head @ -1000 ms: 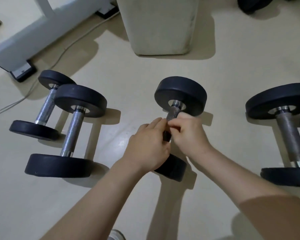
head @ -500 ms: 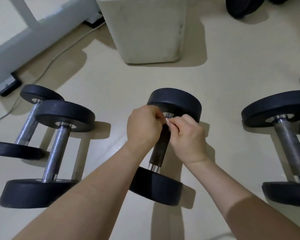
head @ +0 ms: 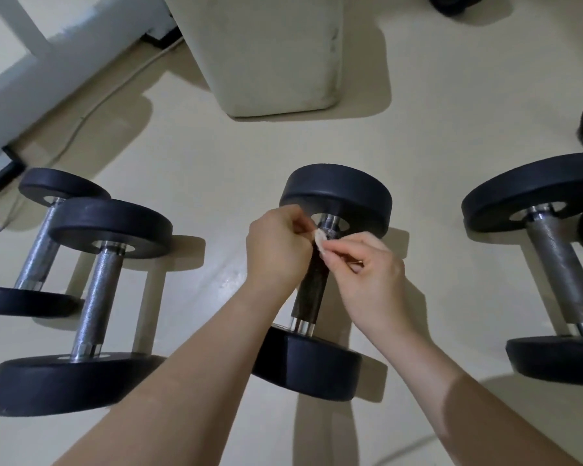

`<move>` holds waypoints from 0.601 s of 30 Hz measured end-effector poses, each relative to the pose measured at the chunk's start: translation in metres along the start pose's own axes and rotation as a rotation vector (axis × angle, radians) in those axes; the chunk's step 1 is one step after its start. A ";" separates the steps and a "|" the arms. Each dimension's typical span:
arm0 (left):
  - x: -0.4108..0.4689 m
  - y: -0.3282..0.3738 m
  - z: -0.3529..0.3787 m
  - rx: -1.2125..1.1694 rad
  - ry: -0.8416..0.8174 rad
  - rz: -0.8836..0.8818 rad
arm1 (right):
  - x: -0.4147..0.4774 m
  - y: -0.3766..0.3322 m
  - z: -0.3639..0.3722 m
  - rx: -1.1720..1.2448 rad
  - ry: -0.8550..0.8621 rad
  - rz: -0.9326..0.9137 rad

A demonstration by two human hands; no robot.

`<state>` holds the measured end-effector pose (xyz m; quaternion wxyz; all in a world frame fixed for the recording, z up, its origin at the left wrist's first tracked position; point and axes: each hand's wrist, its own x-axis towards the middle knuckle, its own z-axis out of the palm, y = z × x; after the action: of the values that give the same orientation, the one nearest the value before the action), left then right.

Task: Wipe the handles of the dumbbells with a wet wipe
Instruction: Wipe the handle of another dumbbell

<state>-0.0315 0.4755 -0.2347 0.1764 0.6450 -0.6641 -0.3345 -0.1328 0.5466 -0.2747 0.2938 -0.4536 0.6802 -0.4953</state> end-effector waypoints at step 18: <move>-0.019 0.024 0.016 0.291 -0.232 0.305 | -0.024 -0.004 -0.059 0.060 -0.028 0.276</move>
<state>-0.0581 0.4963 -0.2264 0.0524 0.5129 -0.8110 -0.2764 -0.1719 0.5924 -0.2520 0.3820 -0.3538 0.7169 -0.4637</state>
